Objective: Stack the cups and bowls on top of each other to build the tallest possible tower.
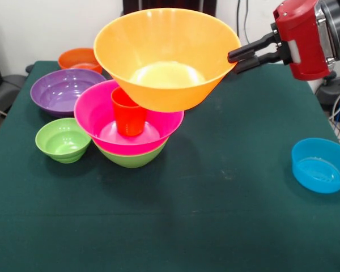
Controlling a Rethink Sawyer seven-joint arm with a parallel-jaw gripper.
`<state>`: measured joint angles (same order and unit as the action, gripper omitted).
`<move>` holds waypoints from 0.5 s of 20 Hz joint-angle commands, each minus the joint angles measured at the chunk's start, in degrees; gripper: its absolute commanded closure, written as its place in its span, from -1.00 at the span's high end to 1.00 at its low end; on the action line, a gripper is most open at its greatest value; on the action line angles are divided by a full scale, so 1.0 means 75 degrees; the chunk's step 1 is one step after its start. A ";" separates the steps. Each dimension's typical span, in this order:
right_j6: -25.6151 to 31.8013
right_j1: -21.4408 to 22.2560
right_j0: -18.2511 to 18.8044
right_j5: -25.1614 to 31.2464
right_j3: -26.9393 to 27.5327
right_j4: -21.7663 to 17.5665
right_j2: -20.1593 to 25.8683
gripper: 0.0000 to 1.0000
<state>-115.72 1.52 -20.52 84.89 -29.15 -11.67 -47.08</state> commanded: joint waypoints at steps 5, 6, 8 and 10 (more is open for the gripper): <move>0.3000 0.0158 0.0216 -0.0330 -0.0044 -0.0640 0.0555 -1.00; 0.3038 0.0149 0.0232 -0.0345 -0.0028 -0.0651 0.0557 -1.00; 0.3125 0.0150 0.0254 -0.0421 -0.0057 -0.0691 0.0572 -1.00; 0.3060 0.0226 0.0272 -0.0580 -0.0228 -0.0726 0.0601 -1.00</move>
<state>-112.59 1.60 -20.38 84.73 -29.15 -12.86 -47.08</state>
